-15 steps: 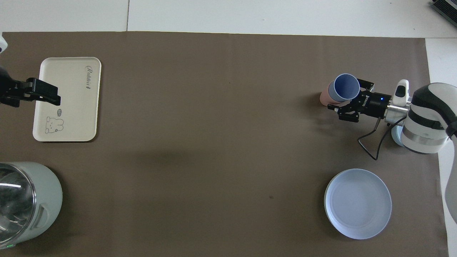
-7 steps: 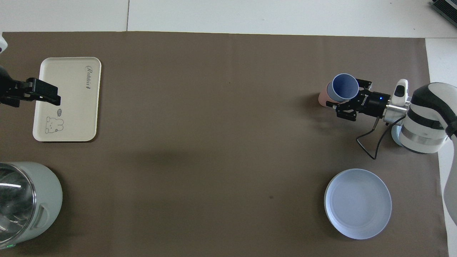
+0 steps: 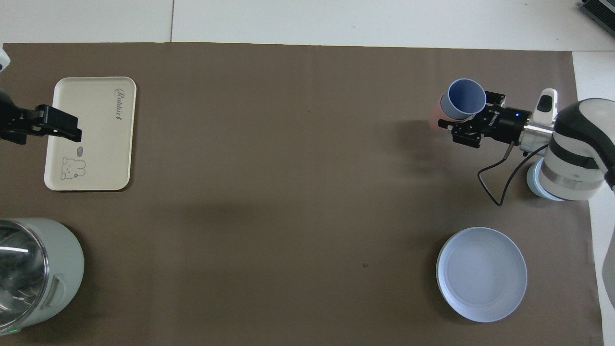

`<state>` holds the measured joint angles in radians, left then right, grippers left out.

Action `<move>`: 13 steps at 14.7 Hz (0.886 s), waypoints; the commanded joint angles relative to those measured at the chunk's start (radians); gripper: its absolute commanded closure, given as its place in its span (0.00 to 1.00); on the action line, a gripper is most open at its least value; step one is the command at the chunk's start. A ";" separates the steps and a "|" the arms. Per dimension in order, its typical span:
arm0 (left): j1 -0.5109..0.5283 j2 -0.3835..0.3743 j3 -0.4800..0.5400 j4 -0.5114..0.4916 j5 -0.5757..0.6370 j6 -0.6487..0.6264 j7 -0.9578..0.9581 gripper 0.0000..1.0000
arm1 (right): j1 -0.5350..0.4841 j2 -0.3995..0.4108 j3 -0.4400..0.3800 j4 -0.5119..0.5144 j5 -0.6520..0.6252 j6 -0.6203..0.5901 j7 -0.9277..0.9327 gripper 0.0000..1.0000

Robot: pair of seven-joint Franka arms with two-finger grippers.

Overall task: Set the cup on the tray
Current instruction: 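Lift the cups with the right gripper while the left gripper reaches over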

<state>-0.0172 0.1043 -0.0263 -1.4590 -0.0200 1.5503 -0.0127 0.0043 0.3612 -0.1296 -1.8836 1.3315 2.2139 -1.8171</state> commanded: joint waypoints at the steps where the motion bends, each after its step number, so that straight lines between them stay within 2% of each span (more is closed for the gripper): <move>1: 0.006 -0.031 -0.001 -0.037 0.005 0.014 0.010 0.00 | 0.080 -0.088 -0.002 -0.017 -0.104 0.082 0.247 1.00; 4: -0.007 -0.031 -0.001 -0.037 0.005 0.013 0.005 0.00 | 0.184 -0.122 -0.001 -0.016 -0.182 0.226 0.471 1.00; 9: -0.020 -0.029 -0.012 -0.020 -0.004 0.036 -0.010 0.00 | 0.440 -0.113 -0.004 -0.025 -0.198 0.550 0.740 1.00; 11: -0.039 -0.031 -0.021 -0.032 -0.056 0.086 -0.065 0.00 | 0.520 -0.102 -0.007 -0.032 -0.265 0.615 0.853 1.00; 13: -0.047 -0.014 -0.023 -0.020 -0.162 0.125 -0.125 0.00 | 0.563 -0.100 -0.010 -0.034 -0.377 0.626 0.980 1.00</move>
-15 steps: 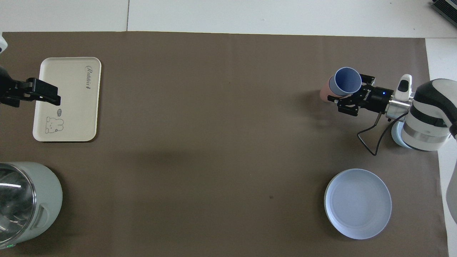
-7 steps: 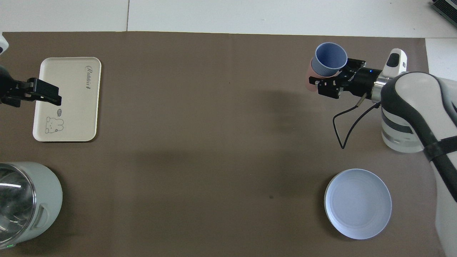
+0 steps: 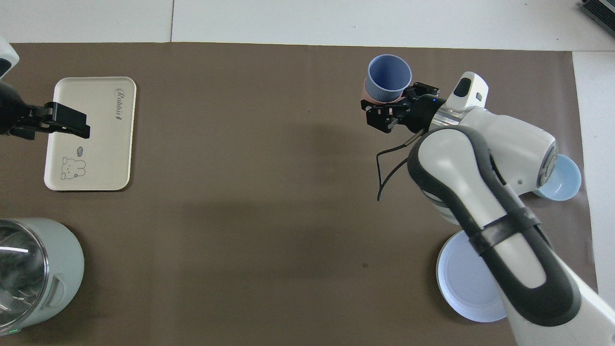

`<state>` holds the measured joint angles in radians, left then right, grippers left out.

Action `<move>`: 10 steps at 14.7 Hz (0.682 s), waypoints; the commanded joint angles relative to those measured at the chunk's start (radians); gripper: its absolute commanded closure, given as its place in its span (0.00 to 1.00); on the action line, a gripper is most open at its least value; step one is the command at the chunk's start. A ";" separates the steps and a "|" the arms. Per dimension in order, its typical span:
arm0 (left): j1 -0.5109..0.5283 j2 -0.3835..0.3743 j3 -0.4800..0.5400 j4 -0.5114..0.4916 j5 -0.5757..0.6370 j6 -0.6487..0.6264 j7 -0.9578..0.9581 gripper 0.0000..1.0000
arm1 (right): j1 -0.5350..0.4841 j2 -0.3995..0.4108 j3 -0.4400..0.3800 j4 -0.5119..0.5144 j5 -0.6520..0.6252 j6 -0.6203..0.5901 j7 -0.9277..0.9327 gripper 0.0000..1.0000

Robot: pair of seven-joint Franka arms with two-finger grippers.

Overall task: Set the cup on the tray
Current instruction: 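Lift the cups with the right gripper while the left gripper reaches over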

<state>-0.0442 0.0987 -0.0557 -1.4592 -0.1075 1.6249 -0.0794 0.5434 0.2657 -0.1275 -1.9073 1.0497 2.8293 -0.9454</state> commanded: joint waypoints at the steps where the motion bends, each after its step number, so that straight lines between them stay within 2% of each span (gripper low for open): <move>1: -0.052 0.005 0.005 -0.018 -0.108 0.084 -0.113 0.00 | 0.039 -0.005 -0.012 -0.009 -0.176 0.010 0.187 1.00; 3: -0.118 0.088 0.005 0.044 -0.121 0.145 -0.259 0.00 | 0.066 -0.003 -0.014 -0.001 -0.380 -0.005 0.378 1.00; 6: -0.199 0.241 0.005 0.207 -0.124 0.214 -0.455 0.01 | 0.069 -0.003 -0.011 0.027 -0.731 -0.085 0.719 1.00; 8: -0.244 0.292 0.005 0.232 -0.136 0.312 -0.552 0.01 | 0.082 -0.005 -0.003 0.057 -0.903 -0.134 0.912 1.00; 10: -0.259 0.306 0.002 0.230 -0.207 0.395 -0.571 0.04 | 0.124 -0.005 -0.006 0.065 -0.991 -0.163 1.040 1.00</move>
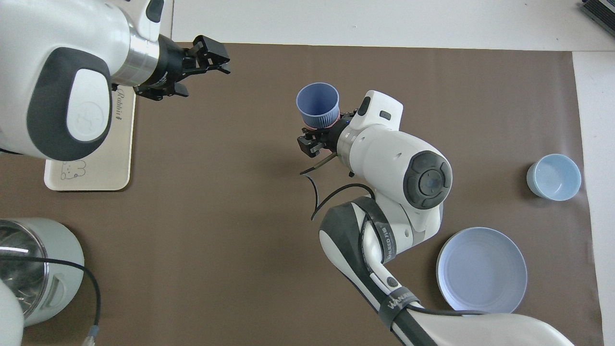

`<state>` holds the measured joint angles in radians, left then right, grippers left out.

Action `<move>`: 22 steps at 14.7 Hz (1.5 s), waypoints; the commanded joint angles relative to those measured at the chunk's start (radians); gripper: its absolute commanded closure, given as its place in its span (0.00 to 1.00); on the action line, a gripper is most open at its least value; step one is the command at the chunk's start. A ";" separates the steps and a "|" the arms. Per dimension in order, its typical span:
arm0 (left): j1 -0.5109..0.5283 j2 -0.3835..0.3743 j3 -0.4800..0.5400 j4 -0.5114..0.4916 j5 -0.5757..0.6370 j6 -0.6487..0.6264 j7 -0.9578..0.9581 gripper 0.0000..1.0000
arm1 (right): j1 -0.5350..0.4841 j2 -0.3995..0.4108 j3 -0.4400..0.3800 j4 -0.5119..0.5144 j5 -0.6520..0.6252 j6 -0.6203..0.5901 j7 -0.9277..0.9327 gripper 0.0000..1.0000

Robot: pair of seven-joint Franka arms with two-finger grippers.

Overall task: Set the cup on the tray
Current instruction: 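Grasp the blue cup rim with the left gripper above the right gripper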

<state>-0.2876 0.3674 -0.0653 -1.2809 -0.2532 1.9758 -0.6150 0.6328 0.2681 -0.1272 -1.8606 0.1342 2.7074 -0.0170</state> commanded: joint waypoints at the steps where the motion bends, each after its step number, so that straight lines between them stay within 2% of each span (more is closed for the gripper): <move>1: -0.022 0.050 0.012 0.052 -0.111 0.076 -0.037 0.04 | 0.047 -0.009 -0.006 0.018 -0.105 -0.052 0.153 1.00; 3: -0.059 0.077 0.010 0.051 -0.139 0.121 -0.046 0.06 | 0.067 -0.012 -0.009 0.021 -0.160 -0.092 0.212 1.00; 7: -0.085 0.077 0.010 0.006 -0.124 0.101 -0.035 0.11 | 0.067 -0.012 -0.006 0.043 -0.202 -0.119 0.244 1.00; 13: -0.094 0.058 -0.001 -0.044 -0.109 -0.041 0.106 0.17 | 0.067 -0.010 -0.006 0.061 -0.216 -0.143 0.247 1.00; 17: -0.091 0.047 -0.027 -0.046 -0.118 -0.150 0.153 0.29 | 0.064 -0.009 -0.006 0.061 -0.216 -0.140 0.247 1.00; 22: -0.071 0.044 -0.034 -0.040 -0.191 -0.187 0.158 0.61 | 0.058 -0.009 -0.005 0.060 -0.222 -0.135 0.243 1.00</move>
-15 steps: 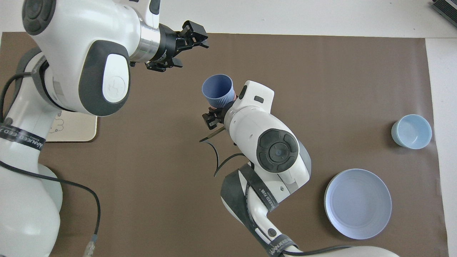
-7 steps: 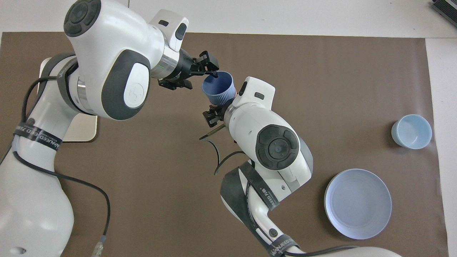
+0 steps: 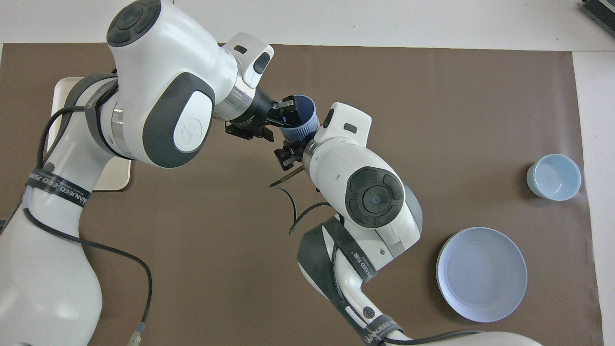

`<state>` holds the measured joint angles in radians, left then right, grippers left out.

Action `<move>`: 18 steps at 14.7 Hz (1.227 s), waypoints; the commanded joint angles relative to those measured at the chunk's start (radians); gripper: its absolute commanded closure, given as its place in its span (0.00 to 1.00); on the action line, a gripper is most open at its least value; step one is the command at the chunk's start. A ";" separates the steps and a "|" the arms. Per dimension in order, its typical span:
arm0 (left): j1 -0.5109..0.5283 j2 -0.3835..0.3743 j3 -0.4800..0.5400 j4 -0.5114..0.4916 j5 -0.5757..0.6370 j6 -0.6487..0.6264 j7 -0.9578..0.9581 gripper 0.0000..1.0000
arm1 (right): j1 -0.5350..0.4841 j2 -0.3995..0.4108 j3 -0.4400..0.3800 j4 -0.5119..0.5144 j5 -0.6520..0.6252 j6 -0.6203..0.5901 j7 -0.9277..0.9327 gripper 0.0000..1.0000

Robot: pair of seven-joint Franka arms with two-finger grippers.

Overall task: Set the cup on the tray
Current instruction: 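Grasp the blue cup rim with the left gripper above the right gripper, then pull the blue cup out of the pink cup with the left gripper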

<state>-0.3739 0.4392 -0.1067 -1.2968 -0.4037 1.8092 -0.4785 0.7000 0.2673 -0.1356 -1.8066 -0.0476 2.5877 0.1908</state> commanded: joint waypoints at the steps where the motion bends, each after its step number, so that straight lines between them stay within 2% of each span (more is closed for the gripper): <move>1: 0.018 -0.028 0.007 -0.022 -0.043 -0.022 0.021 0.68 | -0.010 -0.008 0.004 0.006 -0.040 -0.014 0.033 1.00; 4: 0.018 -0.027 0.007 -0.021 -0.043 -0.021 0.018 0.83 | -0.010 -0.008 0.004 0.004 -0.040 -0.014 0.032 1.00; 6: 0.020 -0.025 0.007 -0.010 -0.044 -0.021 0.018 0.98 | -0.010 -0.008 0.004 0.004 -0.040 -0.014 0.032 1.00; 7: 0.020 -0.025 0.007 -0.010 -0.044 -0.021 0.017 1.00 | -0.010 -0.008 0.004 0.004 -0.040 -0.012 0.032 1.00; 15: 0.081 -0.022 0.022 0.050 -0.064 -0.014 0.014 1.00 | -0.013 -0.008 0.004 0.004 -0.040 -0.011 0.032 1.00; 18: 0.173 -0.028 0.025 0.082 -0.040 -0.025 0.021 1.00 | -0.014 -0.008 0.002 0.004 -0.040 -0.011 0.030 1.00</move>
<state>-0.2664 0.4201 -0.0890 -1.2345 -0.4565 1.8083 -0.4762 0.6982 0.2677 -0.1391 -1.8045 -0.0618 2.5855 0.1908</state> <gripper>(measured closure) 0.943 0.159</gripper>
